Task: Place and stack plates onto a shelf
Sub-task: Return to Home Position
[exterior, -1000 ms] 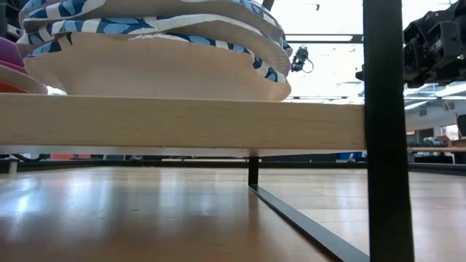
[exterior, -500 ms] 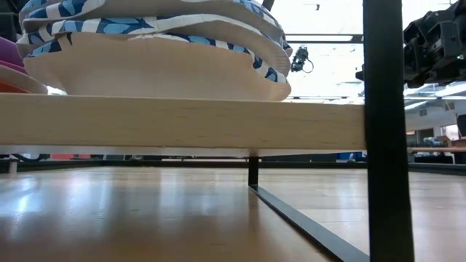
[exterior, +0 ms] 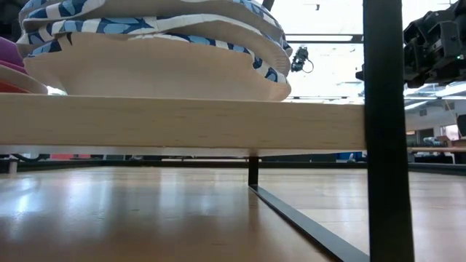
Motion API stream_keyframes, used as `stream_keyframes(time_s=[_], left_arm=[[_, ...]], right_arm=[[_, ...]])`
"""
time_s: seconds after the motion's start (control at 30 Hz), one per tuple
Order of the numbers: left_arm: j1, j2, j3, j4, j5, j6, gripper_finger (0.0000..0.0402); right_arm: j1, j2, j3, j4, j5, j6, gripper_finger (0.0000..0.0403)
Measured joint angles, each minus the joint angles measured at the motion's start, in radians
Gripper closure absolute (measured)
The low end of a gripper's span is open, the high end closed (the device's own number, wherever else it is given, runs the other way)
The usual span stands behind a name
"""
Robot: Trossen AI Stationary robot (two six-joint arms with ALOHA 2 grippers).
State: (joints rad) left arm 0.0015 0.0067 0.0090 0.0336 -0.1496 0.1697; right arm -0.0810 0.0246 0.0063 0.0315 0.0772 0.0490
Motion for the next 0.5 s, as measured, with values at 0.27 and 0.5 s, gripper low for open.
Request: stream_keyframes(time_s=[0.27,0.5], left_arm=[[0.014,0.0,-0.001,-0.008,0.062,-0.002,0.023],[0.014,0.0,-0.002,0.04,0.064,-0.002,0.023]], right_arm=[[0.0,0.0,0.0,0.0,0.0,0.0,0.0242],[0.0,0.0,0.0,0.0,0.0,0.0,0.0242]])
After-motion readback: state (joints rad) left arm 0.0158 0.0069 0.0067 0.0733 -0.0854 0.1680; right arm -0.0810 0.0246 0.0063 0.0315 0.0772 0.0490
